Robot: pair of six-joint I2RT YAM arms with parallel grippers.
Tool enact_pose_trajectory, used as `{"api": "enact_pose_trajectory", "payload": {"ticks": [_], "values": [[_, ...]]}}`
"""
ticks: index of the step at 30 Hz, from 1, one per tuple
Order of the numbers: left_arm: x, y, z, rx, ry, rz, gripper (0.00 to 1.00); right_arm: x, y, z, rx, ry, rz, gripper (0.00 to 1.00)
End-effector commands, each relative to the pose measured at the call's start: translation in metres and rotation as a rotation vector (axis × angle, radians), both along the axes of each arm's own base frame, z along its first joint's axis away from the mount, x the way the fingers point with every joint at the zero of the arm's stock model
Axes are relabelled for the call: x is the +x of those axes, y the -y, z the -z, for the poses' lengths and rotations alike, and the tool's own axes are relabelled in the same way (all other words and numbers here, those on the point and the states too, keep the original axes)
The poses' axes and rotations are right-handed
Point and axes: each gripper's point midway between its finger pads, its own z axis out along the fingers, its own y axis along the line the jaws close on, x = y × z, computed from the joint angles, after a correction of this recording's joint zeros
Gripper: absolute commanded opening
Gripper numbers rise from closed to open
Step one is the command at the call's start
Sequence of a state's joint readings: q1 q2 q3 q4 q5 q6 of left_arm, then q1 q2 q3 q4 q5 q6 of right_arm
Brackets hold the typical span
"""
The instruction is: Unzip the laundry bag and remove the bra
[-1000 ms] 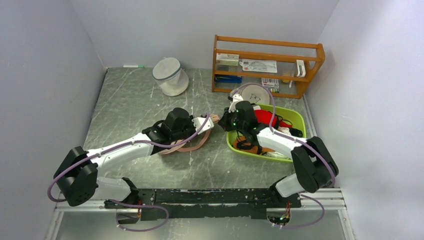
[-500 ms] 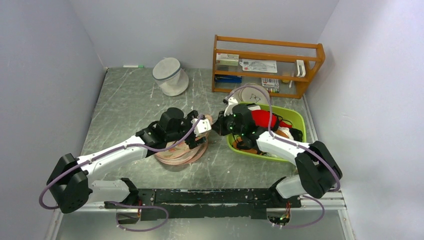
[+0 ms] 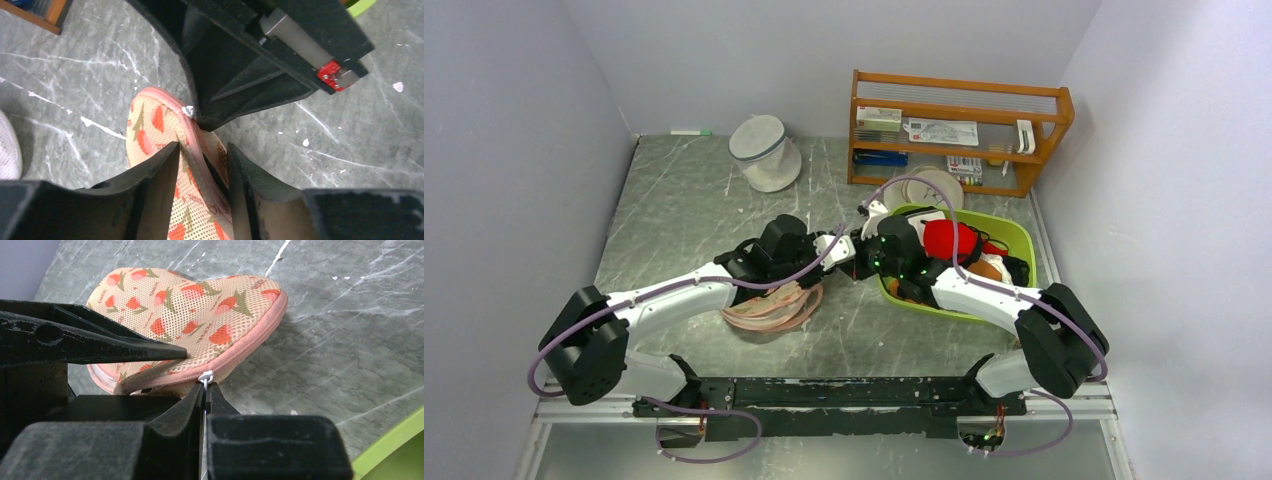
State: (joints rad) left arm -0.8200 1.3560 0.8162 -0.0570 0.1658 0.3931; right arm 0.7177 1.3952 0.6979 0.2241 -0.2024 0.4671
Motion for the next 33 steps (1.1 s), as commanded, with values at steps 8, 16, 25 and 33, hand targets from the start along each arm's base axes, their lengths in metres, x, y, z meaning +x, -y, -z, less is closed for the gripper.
{"api": "enact_pose_trajectory", "payload": {"ticks": [8, 16, 25, 33], "values": [[0.023, -0.011, -0.025, 0.028, 0.121, -0.075, 0.09, 0.002, 0.003, -0.012, 0.012, 0.044, 0.024, 0.00], [0.010, -0.018, -0.056, -0.043, 0.220, -0.025, 0.07, 0.021, 0.019, 0.001, -0.040, 0.066, 0.050, 0.00], [0.007, -0.032, -0.078, -0.082, 0.322, -0.045, 0.07, 0.059, 0.025, 0.030, -0.120, 0.080, 0.036, 0.00], [0.003, -0.029, -0.081, -0.106, 0.316, -0.021, 0.07, 0.094, 0.006, 0.041, -0.087, 0.093, 0.055, 0.00]]}}
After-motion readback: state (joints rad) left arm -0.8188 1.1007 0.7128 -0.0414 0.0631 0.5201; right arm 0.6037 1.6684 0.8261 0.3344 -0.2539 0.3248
